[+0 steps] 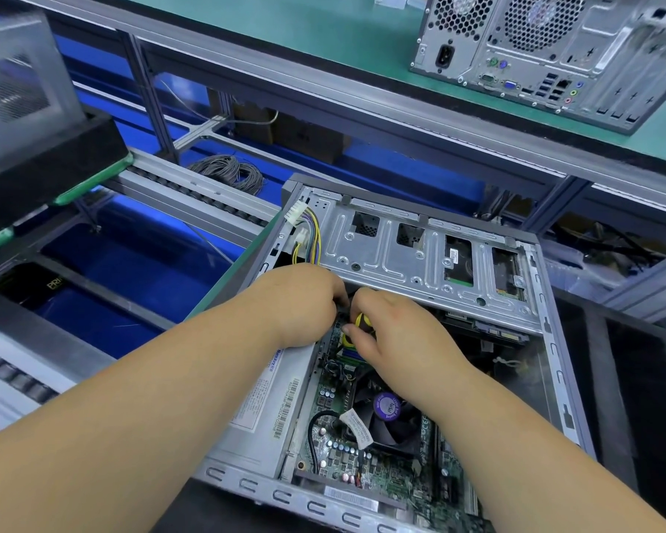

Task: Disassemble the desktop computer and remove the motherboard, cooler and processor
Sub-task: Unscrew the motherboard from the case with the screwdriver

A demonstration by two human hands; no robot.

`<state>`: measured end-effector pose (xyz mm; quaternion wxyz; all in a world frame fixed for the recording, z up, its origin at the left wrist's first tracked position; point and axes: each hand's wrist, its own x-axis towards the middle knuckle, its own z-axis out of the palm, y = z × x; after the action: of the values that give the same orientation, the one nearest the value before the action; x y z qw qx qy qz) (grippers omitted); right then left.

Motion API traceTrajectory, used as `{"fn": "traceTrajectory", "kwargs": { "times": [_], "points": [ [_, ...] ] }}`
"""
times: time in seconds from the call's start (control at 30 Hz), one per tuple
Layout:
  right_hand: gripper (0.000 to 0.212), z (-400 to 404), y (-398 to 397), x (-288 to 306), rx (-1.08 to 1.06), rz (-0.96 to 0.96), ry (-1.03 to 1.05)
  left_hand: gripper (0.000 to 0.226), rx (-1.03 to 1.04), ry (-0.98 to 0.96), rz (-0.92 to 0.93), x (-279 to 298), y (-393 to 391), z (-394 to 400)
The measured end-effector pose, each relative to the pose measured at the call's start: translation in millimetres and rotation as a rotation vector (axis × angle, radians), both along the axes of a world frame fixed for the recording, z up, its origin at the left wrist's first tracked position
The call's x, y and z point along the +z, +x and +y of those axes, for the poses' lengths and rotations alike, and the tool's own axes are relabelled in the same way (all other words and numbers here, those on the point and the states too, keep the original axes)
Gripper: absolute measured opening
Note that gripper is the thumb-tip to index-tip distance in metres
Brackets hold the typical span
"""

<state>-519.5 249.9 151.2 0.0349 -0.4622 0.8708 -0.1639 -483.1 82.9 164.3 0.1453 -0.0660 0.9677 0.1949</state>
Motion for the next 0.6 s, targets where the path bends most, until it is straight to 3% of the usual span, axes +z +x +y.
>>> {"fn": "traceTrajectory", "kwargs": {
  "times": [0.3, 0.5, 0.6],
  "points": [
    [0.021, -4.0, 1.6, -1.2, 0.028, -0.028, 0.005, 0.024, 0.02, -0.017, 0.019, -1.0, 1.2, 0.9],
    [0.026, -4.5, 4.5, -1.5, -0.088, 0.184, 0.068, 0.03, 0.021, 0.013, 0.017, -0.4, 0.8, 0.4],
    [0.024, -4.6, 4.0, -3.4, -0.026, 0.078, 0.048, 0.027, 0.029, 0.007, 0.018, -1.0, 0.5, 0.9]
  ]
}}
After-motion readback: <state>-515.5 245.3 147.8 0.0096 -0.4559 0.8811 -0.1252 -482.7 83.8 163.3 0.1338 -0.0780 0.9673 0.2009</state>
